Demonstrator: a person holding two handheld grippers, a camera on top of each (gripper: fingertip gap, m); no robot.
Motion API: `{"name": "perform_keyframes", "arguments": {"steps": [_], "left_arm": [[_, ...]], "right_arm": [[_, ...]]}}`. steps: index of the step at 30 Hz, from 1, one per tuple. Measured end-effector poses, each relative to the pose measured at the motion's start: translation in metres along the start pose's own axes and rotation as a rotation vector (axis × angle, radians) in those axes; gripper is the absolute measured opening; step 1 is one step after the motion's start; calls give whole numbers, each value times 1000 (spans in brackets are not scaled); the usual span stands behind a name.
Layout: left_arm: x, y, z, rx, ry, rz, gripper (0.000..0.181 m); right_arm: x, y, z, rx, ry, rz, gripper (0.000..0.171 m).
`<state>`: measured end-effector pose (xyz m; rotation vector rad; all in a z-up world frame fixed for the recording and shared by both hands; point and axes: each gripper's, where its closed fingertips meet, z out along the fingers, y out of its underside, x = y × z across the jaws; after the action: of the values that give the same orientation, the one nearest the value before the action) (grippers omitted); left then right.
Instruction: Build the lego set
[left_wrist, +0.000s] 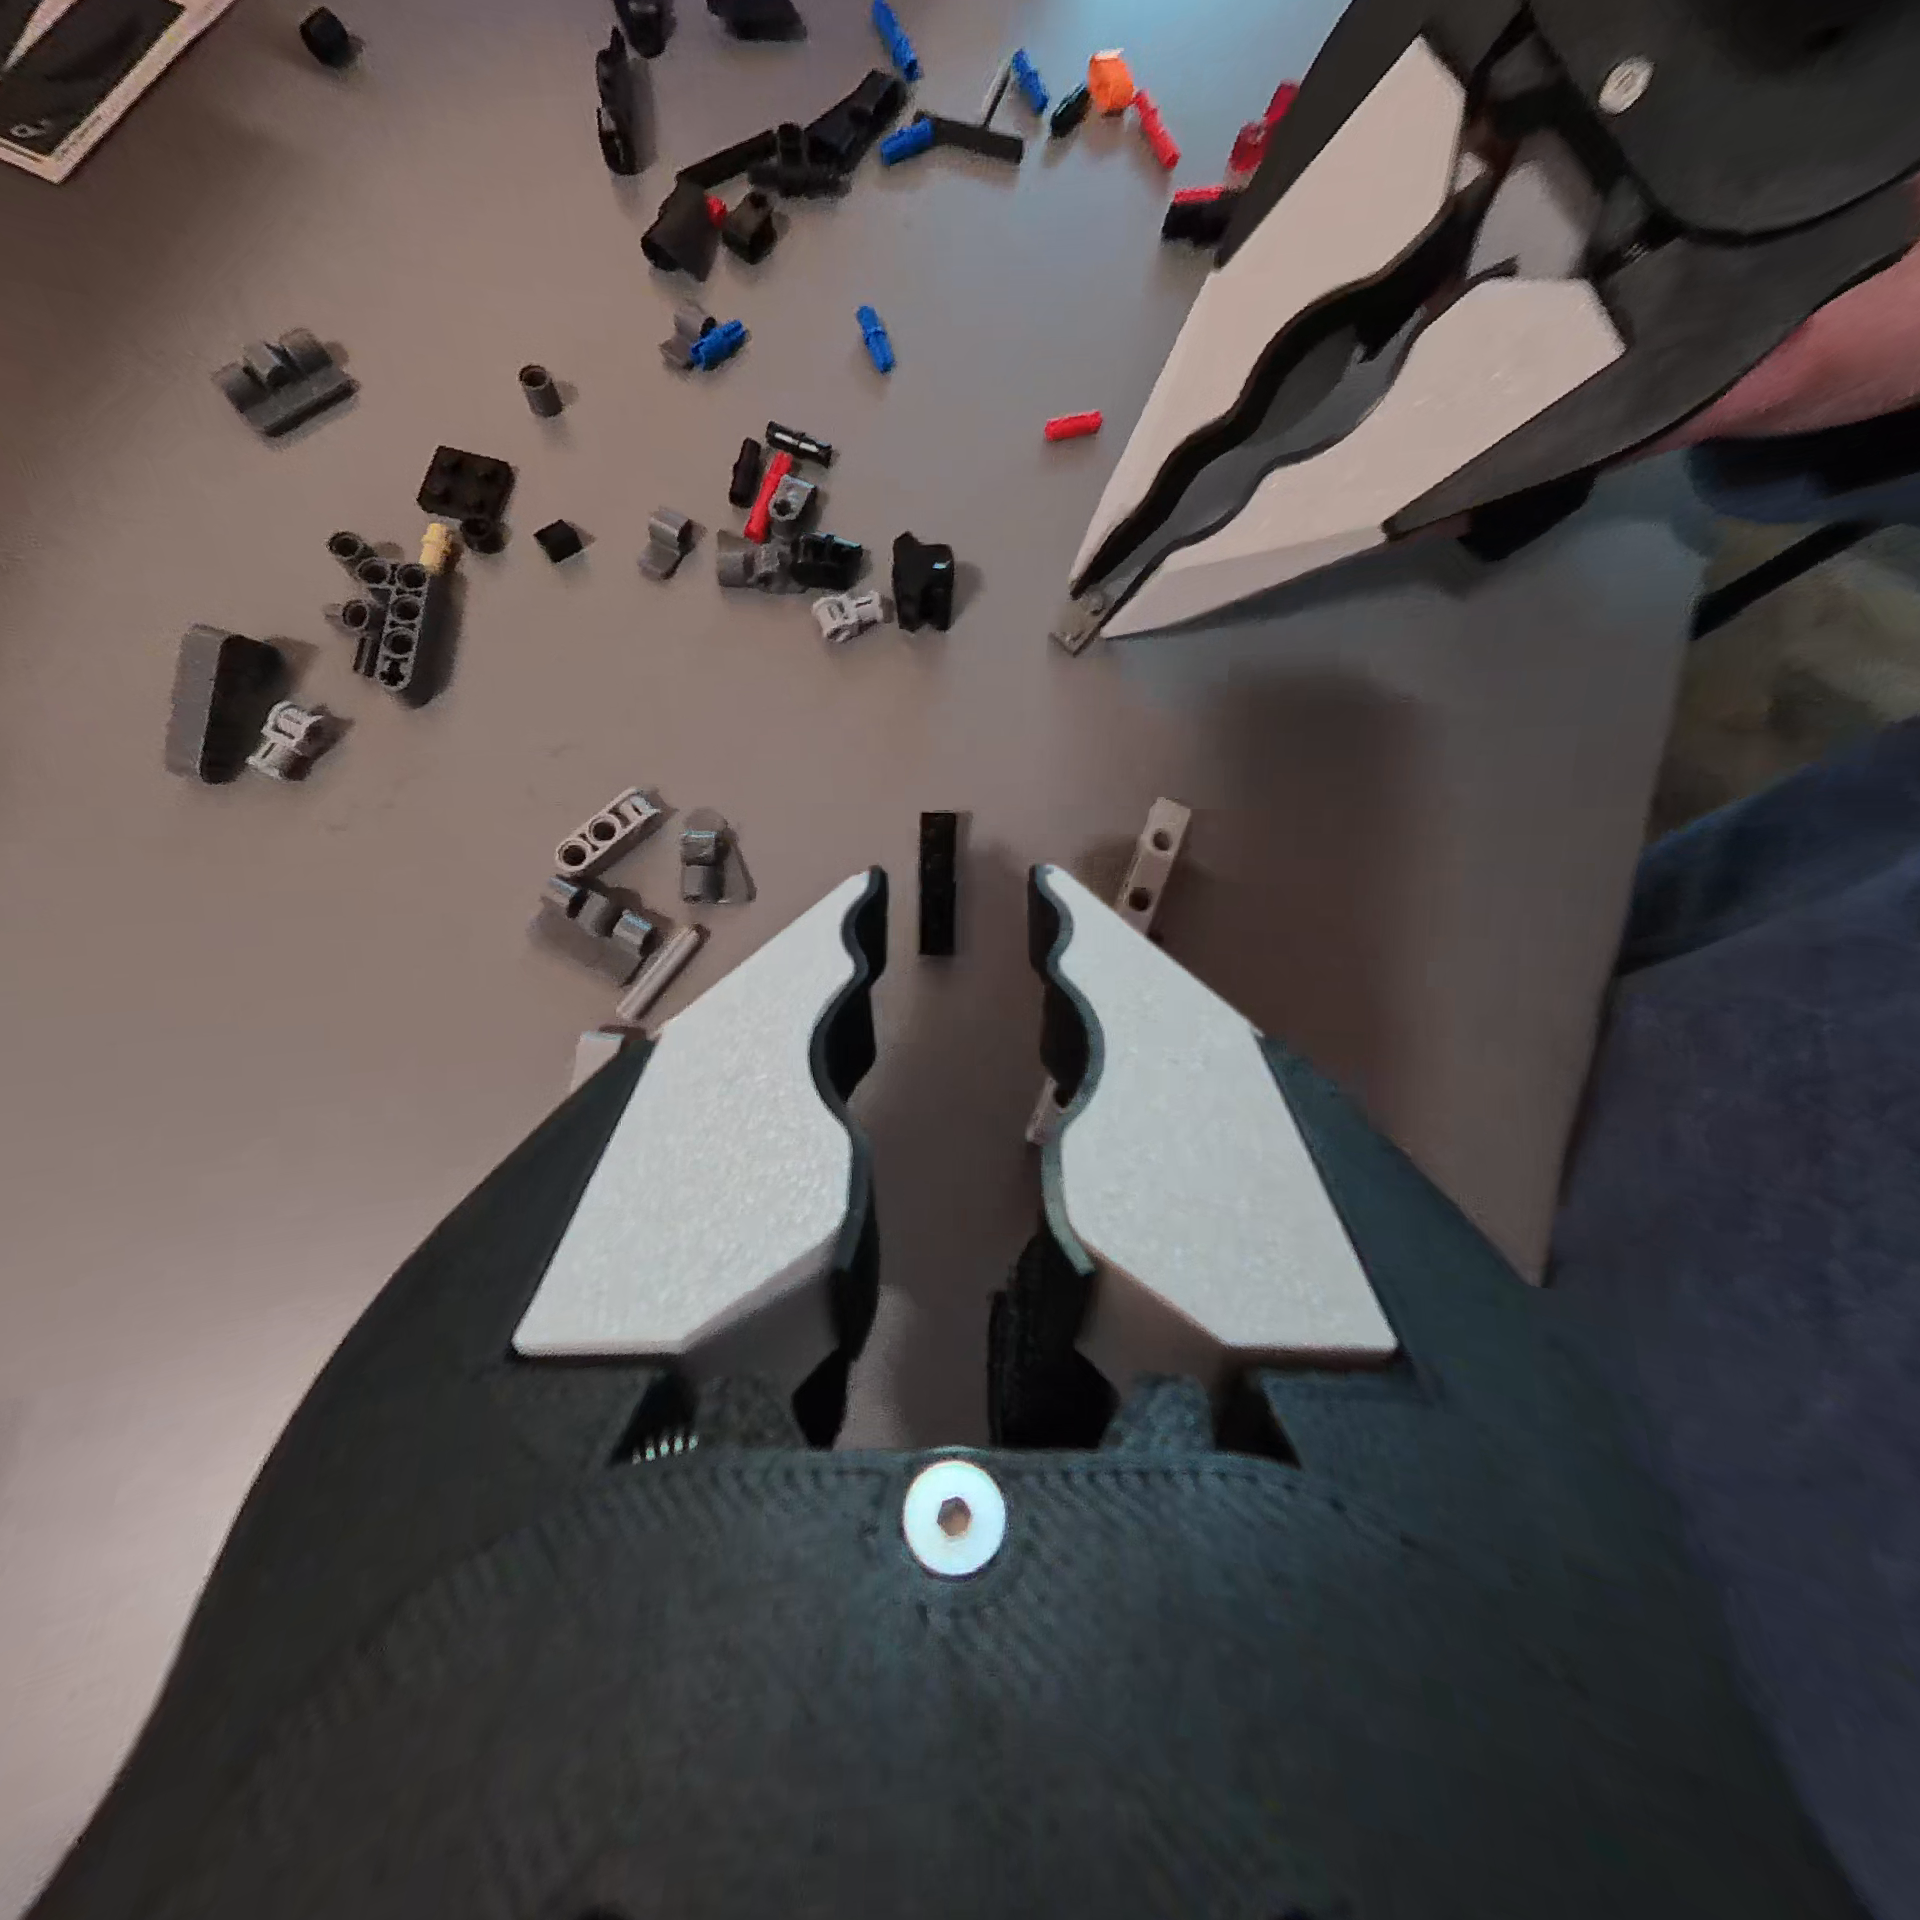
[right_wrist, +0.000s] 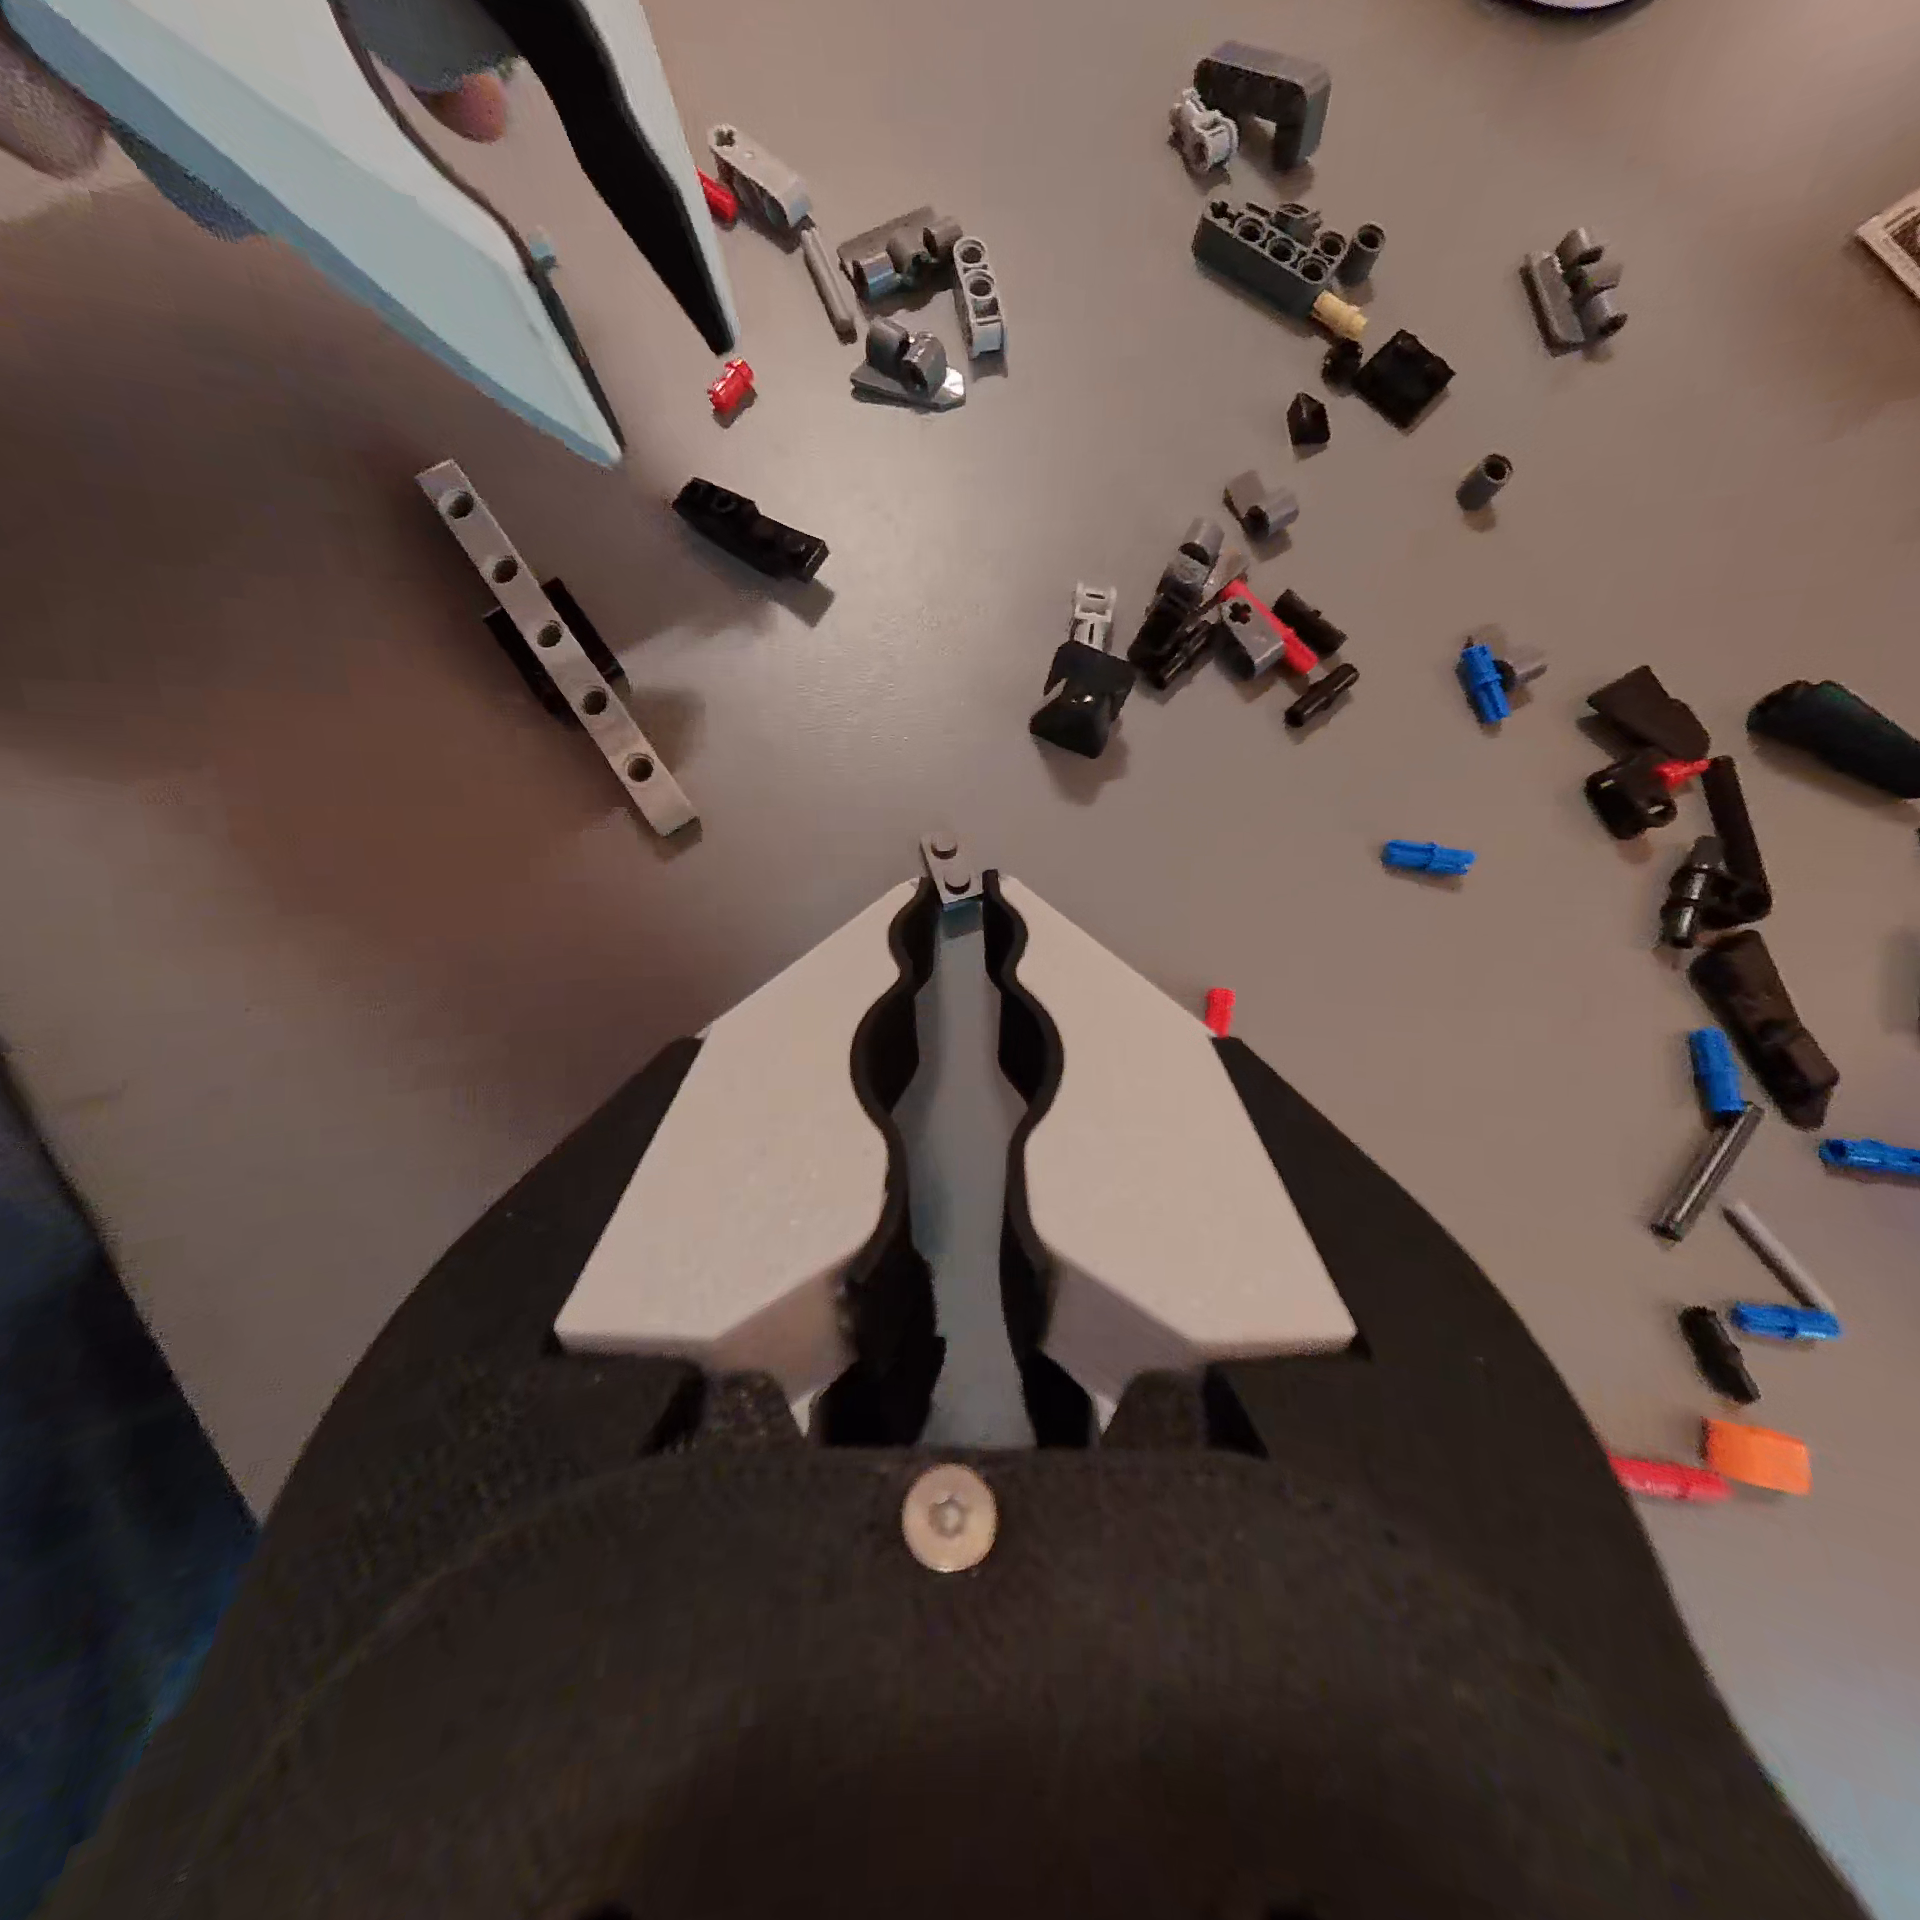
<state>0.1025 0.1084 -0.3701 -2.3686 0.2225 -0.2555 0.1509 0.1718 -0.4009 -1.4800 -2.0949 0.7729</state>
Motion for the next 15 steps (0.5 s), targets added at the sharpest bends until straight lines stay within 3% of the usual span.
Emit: {"name": "perform_keyframes", "arguments": {"steps": [9,15], "left_arm": [[-6,14,19,-83,-102,73,22],[-5,18,27,-125,-128,128,7]], "right_arm": [[-5,1,-2,16,-45,74,13],[-2,-1,-4,39,-45,85,12]]}}
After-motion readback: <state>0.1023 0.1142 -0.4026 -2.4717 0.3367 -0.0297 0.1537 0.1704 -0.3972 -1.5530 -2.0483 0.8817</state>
